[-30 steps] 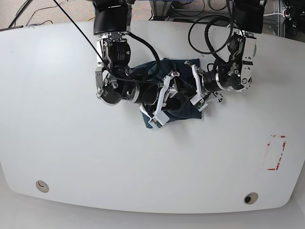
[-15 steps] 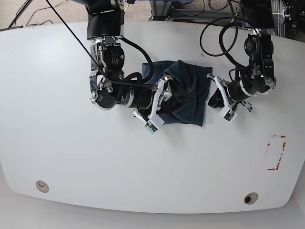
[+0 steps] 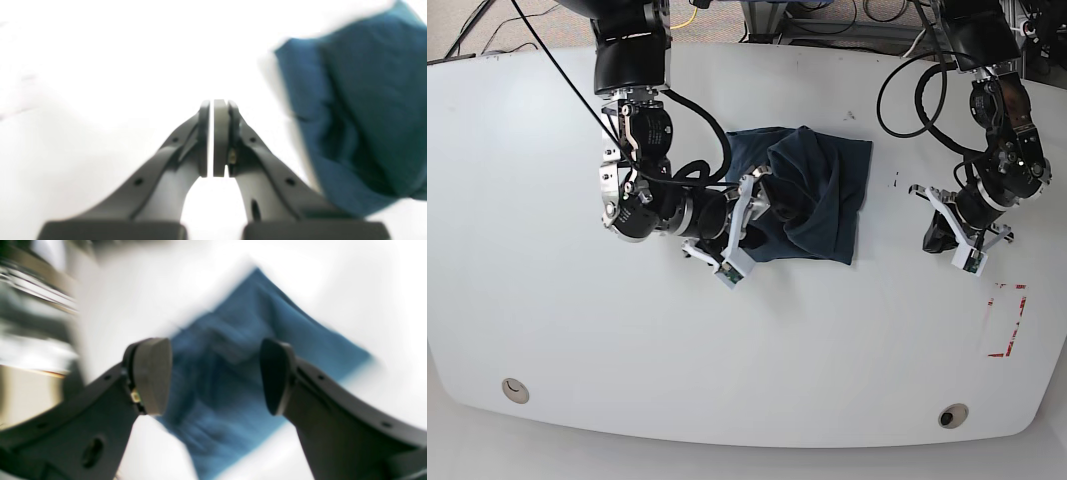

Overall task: Layout the t-shirt on the table in an organized manner, then fold the t-shirt properly
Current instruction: 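Release the shirt with the left gripper and raise it away, then press and smooth the folded bundle with the right gripper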

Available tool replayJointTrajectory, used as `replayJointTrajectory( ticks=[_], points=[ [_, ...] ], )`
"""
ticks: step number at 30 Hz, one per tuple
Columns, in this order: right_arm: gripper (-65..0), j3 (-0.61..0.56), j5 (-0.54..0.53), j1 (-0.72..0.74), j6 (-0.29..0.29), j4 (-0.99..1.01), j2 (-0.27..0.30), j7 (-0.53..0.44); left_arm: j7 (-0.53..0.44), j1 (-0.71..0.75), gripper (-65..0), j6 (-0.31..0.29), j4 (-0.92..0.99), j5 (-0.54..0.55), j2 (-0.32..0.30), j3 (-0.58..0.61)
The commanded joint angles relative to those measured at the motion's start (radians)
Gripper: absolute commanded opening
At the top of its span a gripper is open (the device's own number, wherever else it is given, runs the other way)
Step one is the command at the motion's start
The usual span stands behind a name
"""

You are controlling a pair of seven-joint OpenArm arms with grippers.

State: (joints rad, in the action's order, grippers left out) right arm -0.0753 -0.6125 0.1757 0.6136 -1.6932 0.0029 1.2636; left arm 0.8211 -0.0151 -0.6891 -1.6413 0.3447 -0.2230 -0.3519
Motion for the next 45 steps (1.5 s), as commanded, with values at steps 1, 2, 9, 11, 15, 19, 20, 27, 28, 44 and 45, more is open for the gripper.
replayJointTrajectory(
  ticks=[1,2,9,11,15,19,20,27,28,44,45],
  points=[
    [-35.2,-0.030,0.027,0.021,0.052,-0.021,0.026,-0.026,-0.016,-0.007,-65.0,-0.001,-0.020,0.014,-0.006,-0.031],
    [-38.8,-0.037,0.039,0.021,0.070,-0.021,0.036,-0.028,-0.016,-0.006,-65.0,-0.002,-0.020,0.014,-0.006,-0.037],
    [-47.2,-0.047,0.099,0.029,0.085,-0.025,0.064,-0.029,-0.016,0.019,-65.0,-0.002,-0.020,0.014,-0.006,-0.043],
    [-49.0,-0.047,0.105,0.031,0.085,-0.020,0.058,-0.037,-0.016,0.025,-65.0,-0.001,-0.020,0.014,-0.006,-0.043],
    [-51.8,-0.050,0.111,0.032,0.085,-0.014,0.041,-0.054,-0.016,0.031,-65.0,-0.002,-0.020,0.014,-0.006,-0.040],
    [-52.0,-0.050,0.111,0.051,0.085,0.028,0.003,-0.055,-0.016,0.031,-65.0,-0.002,-0.020,0.014,-0.006,-0.040],
    [-52.0,-0.050,0.111,0.054,0.085,0.035,-0.004,-0.055,-0.015,0.031,-65.0,-0.002,-0.020,0.014,-0.006,-0.040],
    [-52.0,-0.091,0.111,0.083,0.085,0.081,-0.099,-0.058,-0.015,0.031,-65.0,-0.004,-0.021,0.014,-0.008,-0.046],
    [-52.0,-0.097,0.111,0.087,0.085,0.087,-0.113,-0.058,-0.015,0.031,-65.0,-0.004,-0.023,0.014,-0.014,-0.048],
    [-52.2,-0.096,0.107,0.181,0.085,0.126,-0.160,-0.084,-0.013,0.053,-65.0,-0.004,-0.124,0.014,-0.051,-0.068],
    [-52.2,-0.088,0.108,0.180,0.085,0.124,-0.160,-0.084,-0.013,0.053,-65.0,-0.004,-0.124,0.014,-0.056,-0.068]
  ],
)
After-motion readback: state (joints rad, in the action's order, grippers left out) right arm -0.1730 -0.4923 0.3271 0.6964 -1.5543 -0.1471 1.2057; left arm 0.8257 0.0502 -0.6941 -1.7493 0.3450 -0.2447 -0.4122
